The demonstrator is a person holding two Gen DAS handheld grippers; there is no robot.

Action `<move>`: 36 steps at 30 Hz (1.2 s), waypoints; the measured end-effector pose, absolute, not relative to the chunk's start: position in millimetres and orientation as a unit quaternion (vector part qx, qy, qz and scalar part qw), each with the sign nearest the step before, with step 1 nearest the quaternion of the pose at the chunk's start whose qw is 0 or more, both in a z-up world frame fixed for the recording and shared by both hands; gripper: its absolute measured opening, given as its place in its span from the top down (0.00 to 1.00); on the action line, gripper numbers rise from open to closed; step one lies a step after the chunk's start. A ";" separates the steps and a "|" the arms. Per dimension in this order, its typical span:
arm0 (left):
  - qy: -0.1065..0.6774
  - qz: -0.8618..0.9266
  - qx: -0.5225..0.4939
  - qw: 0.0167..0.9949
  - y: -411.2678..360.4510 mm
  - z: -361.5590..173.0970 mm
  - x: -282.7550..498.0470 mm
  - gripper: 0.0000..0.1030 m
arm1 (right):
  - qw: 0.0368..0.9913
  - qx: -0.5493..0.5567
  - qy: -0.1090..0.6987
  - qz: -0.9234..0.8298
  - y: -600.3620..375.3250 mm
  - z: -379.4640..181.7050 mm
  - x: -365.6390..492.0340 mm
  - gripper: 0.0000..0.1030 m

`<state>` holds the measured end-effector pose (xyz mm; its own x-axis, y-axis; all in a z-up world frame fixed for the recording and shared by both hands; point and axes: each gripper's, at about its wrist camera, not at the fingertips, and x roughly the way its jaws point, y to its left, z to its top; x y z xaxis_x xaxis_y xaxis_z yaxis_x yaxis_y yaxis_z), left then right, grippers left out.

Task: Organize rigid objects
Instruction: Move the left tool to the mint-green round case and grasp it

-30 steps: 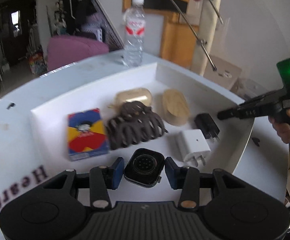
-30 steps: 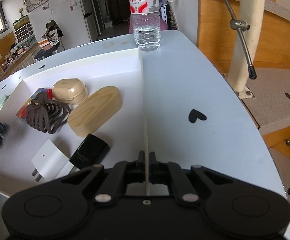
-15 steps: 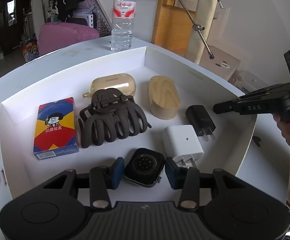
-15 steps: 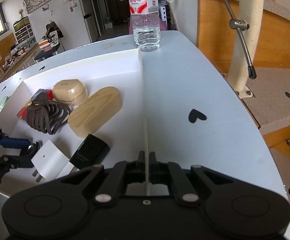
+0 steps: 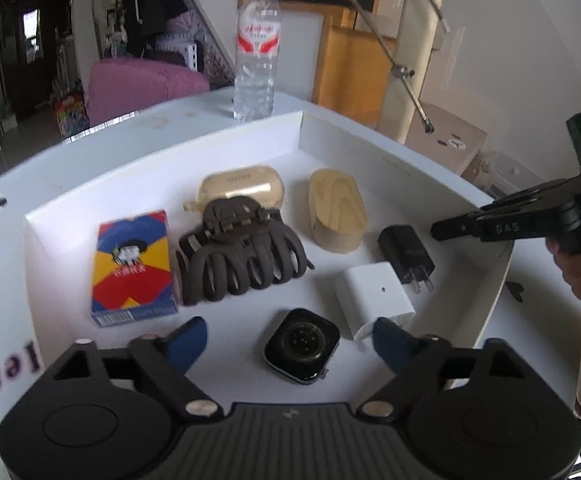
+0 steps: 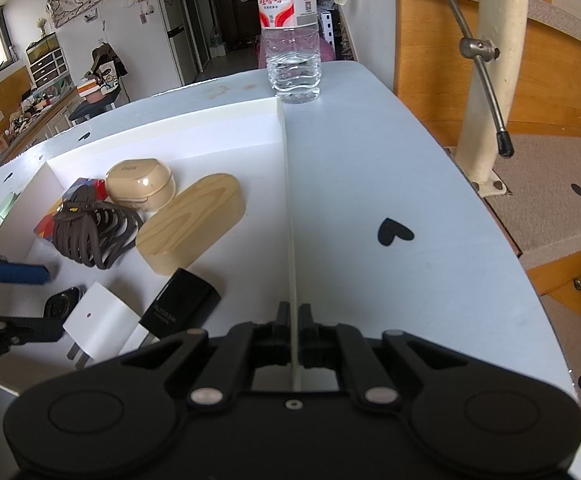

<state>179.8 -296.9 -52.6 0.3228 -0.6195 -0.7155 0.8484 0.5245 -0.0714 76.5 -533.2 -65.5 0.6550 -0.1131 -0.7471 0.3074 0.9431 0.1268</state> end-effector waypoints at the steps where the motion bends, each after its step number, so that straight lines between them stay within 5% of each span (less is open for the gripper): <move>1: 0.351 -0.461 0.161 0.799 -294.6 -48.7 178.6 0.09 | 0.902 0.122 0.399 -0.117 -533.2 -65.5 76.5 0.96; 6: 0.327 -0.454 0.150 0.815 -276.5 -27.6 174.6 0.00 | 0.901 0.121 0.399 -0.117 -533.0 -65.5 76.7 0.96; 19: 0.293 -0.354 0.132 0.878 -197.2 3.8 191.6 0.00 | 0.902 0.122 0.398 -0.116 -533.1 -65.4 76.5 0.96; 36: 0.304 -0.178 0.071 0.933 -123.8 -46.3 302.7 0.00 | 0.902 0.125 0.397 -0.115 -533.4 -65.9 75.7 0.96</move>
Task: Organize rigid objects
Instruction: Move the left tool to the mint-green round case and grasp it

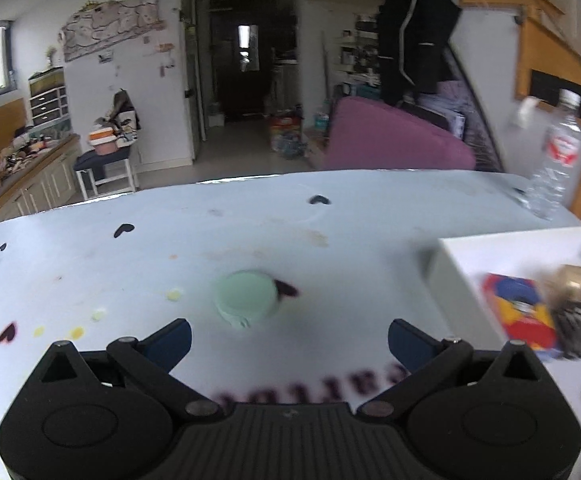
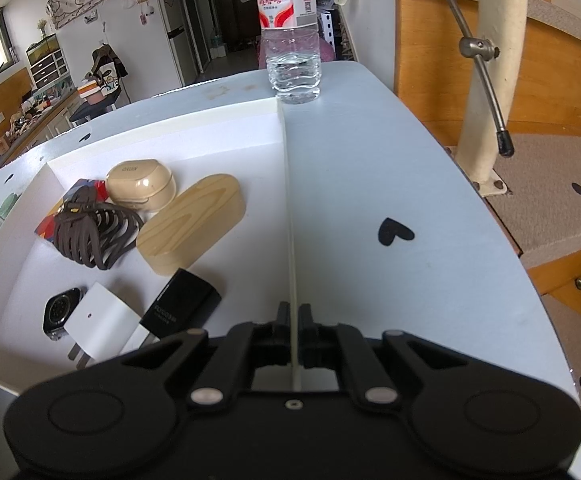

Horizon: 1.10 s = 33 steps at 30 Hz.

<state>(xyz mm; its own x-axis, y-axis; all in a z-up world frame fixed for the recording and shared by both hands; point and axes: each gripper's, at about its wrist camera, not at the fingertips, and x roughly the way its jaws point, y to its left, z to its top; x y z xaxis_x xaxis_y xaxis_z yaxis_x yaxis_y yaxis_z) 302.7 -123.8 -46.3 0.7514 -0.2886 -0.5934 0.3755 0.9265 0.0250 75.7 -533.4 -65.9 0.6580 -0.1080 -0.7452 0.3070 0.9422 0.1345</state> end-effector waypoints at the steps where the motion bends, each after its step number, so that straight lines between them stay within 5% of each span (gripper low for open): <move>1: 0.301 -0.175 0.073 0.934 -123.3 -51.5 311.0 0.01 | 0.902 0.125 0.397 -0.115 -533.5 -65.8 75.8 0.96; 10: 0.317 -0.171 0.067 0.930 -120.4 -76.2 364.1 0.14 | 0.901 0.127 0.399 -0.115 -534.4 -66.1 76.2 0.96; 18: 0.313 -0.158 0.061 0.934 -116.8 -83.0 370.9 0.51 | 0.901 0.127 0.400 -0.115 -534.5 -66.1 76.2 0.96; 27: 0.305 -0.160 0.070 0.936 -116.3 -78.0 360.6 0.51 | 0.900 0.127 0.400 -0.116 -535.0 -65.9 76.8 0.96; 33: 0.241 -0.237 0.071 0.939 -136.1 -27.5 319.4 0.51 | 0.900 0.125 0.401 -0.116 -534.9 -65.8 76.7 0.96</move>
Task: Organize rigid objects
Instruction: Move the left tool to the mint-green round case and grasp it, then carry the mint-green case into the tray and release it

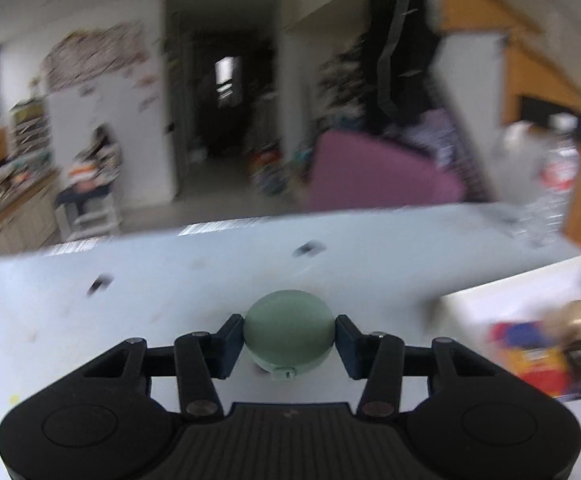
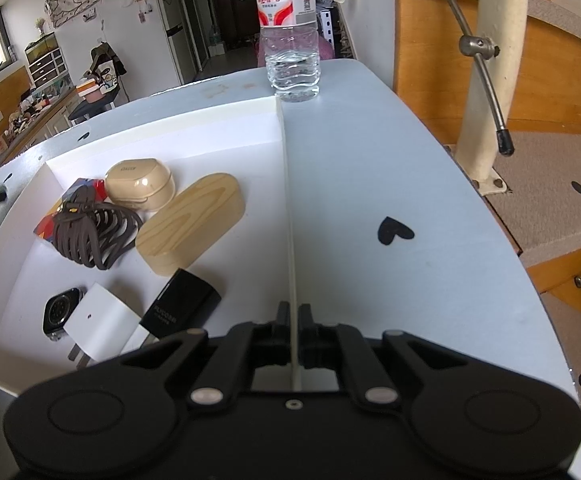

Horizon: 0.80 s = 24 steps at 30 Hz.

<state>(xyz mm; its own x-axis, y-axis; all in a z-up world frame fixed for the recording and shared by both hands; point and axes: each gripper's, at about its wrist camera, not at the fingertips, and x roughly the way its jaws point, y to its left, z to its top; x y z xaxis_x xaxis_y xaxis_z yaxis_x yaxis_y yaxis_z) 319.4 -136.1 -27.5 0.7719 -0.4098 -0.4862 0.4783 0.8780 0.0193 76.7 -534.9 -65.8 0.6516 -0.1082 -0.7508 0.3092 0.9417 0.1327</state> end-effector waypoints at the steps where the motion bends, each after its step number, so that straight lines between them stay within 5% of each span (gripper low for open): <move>1: 0.232 -0.252 0.075 0.936 -141.4 -20.1 310.4 0.51 | 0.900 0.125 0.401 -0.116 -534.7 -65.6 76.9 0.96; 8: 0.218 -0.378 0.126 0.891 -188.3 6.7 239.6 0.51 | 0.900 0.125 0.401 -0.116 -534.4 -65.5 76.6 0.96; 24: 0.309 -0.450 0.242 0.802 -252.6 -47.7 200.8 0.51 | 0.900 0.127 0.400 -0.115 -534.7 -65.0 76.6 0.96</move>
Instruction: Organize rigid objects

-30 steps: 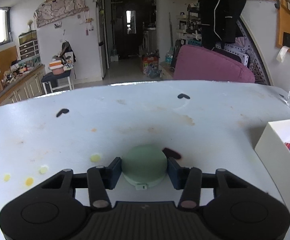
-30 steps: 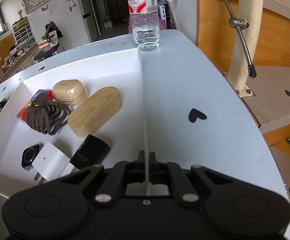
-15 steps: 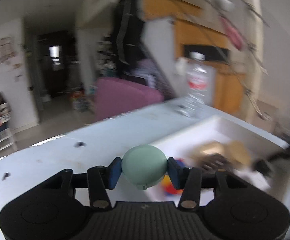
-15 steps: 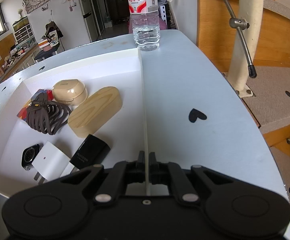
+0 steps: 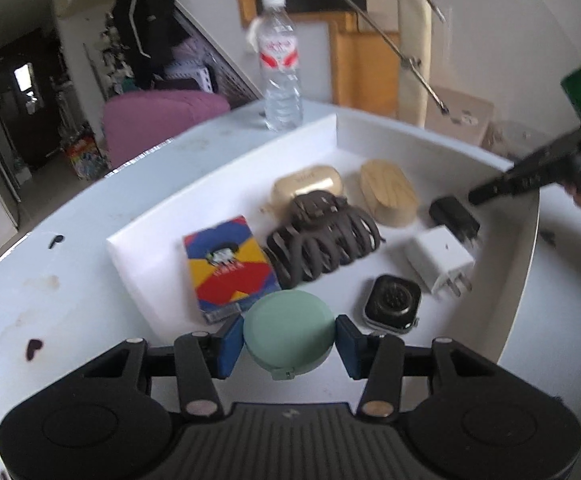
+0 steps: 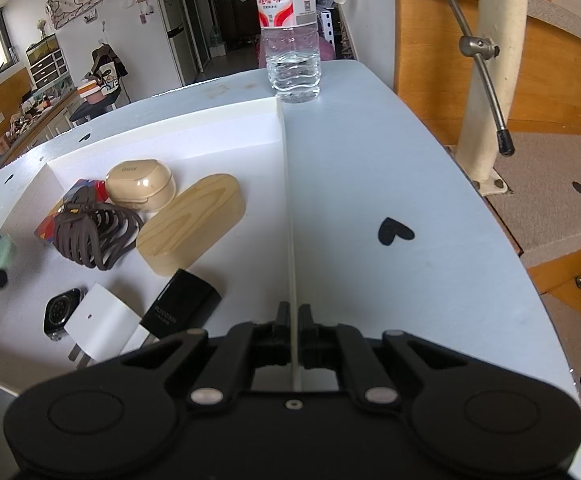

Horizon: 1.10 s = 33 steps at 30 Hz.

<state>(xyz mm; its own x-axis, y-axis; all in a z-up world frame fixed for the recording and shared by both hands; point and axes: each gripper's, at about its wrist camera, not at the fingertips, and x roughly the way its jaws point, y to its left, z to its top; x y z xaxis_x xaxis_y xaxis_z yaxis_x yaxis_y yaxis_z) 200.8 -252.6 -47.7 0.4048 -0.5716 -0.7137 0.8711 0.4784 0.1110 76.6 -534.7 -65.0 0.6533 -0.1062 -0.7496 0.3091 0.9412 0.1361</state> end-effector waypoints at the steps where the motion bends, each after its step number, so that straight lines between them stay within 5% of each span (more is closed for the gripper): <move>1: 0.314 -0.448 0.248 0.799 -256.1 -51.4 201.7 0.51 | 0.900 0.127 0.400 -0.115 -534.6 -65.0 76.6 0.96; 11: 0.342 -0.447 0.248 0.789 -262.9 -67.3 208.1 0.50 | 0.900 0.127 0.400 -0.115 -534.5 -65.0 76.6 0.96; 17: 0.332 -0.449 0.249 0.791 -263.5 -64.6 205.3 0.24 | 0.900 0.127 0.400 -0.115 -534.6 -65.0 76.6 0.96; 25: 0.321 -0.441 0.213 0.810 -255.2 -42.7 206.4 0.20 | 0.900 0.127 0.400 -0.115 -534.7 -65.0 76.5 0.96; 33: 0.313 -0.409 0.117 0.849 -231.9 5.0 191.3 0.03 | 0.900 0.128 0.400 -0.115 -534.3 -64.9 76.5 0.96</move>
